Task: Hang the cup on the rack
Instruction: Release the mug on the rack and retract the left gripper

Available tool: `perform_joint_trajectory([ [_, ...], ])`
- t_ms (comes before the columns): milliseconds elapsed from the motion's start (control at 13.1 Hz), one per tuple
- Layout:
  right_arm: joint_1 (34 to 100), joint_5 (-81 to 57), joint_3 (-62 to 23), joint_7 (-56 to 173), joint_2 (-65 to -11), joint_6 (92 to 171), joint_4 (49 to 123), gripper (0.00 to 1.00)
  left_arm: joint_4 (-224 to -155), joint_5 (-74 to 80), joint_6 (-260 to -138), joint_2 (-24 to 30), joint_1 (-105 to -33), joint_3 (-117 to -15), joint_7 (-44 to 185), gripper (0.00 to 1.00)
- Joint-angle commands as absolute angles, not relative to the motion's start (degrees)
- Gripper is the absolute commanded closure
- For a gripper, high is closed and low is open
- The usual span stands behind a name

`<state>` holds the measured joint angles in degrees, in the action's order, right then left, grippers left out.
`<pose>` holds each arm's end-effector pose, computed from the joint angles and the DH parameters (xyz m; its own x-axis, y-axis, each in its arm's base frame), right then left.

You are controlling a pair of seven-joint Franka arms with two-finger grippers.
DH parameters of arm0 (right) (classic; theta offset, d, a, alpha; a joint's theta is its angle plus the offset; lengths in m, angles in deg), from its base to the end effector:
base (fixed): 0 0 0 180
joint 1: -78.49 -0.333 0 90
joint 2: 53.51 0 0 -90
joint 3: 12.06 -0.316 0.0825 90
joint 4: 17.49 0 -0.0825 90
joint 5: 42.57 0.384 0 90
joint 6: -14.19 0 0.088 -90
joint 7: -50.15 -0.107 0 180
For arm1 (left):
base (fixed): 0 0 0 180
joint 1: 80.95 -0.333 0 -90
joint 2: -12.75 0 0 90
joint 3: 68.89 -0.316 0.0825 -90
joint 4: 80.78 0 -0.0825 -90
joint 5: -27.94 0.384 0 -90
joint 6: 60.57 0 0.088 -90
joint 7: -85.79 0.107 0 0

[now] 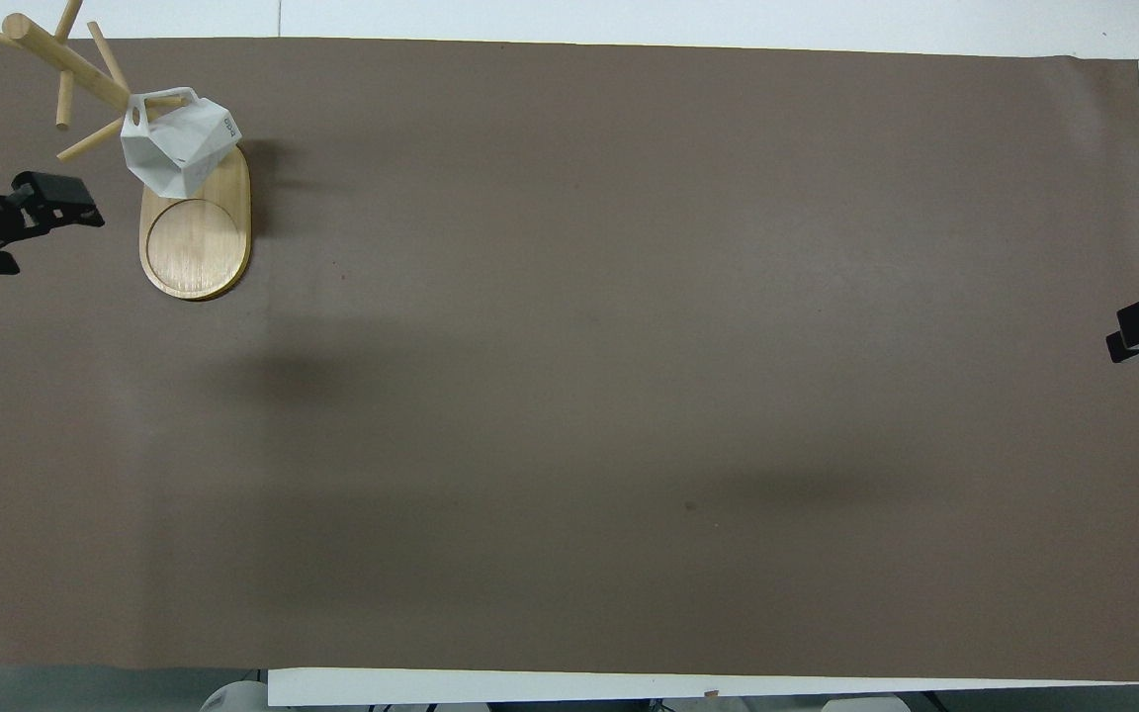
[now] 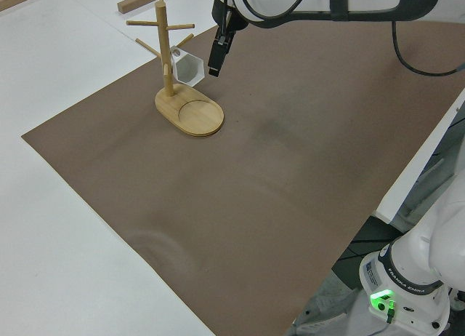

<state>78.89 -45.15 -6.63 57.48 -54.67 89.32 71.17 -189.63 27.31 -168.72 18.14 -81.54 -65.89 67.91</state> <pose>0.5159 -0.0589 0.6265 0.9758 0.0174 -0.2178 0.0213 -0.9997 0.0154 0.5410 -0.0245 0.5467 0.9599 0.2700 0.0759 0.2684 -0.9628 0.0306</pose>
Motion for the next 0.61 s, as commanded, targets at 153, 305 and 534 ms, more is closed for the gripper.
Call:
perform_joint_trajectory([
  [153, 79.3, -45.9, -7.0, 56.9, -55.9, 89.6, 72.7, 0.0, -178.3, 30.2, -152.5, 16.4, -83.2, -65.5, 80.7, 0.0],
  [305, 79.2, -45.9, -7.1, 56.9, -55.9, 89.6, 72.7, 0.0, -177.1, 32.0, -152.0, 16.0, -82.7, -64.9, 84.3, 0.0],
  [534, 79.3, -45.9, -7.1, 56.9, -55.9, 89.5, 72.7, 0.0, -174.3, 31.4, -149.3, 14.9, -82.6, -64.8, 88.1, 0.0],
])
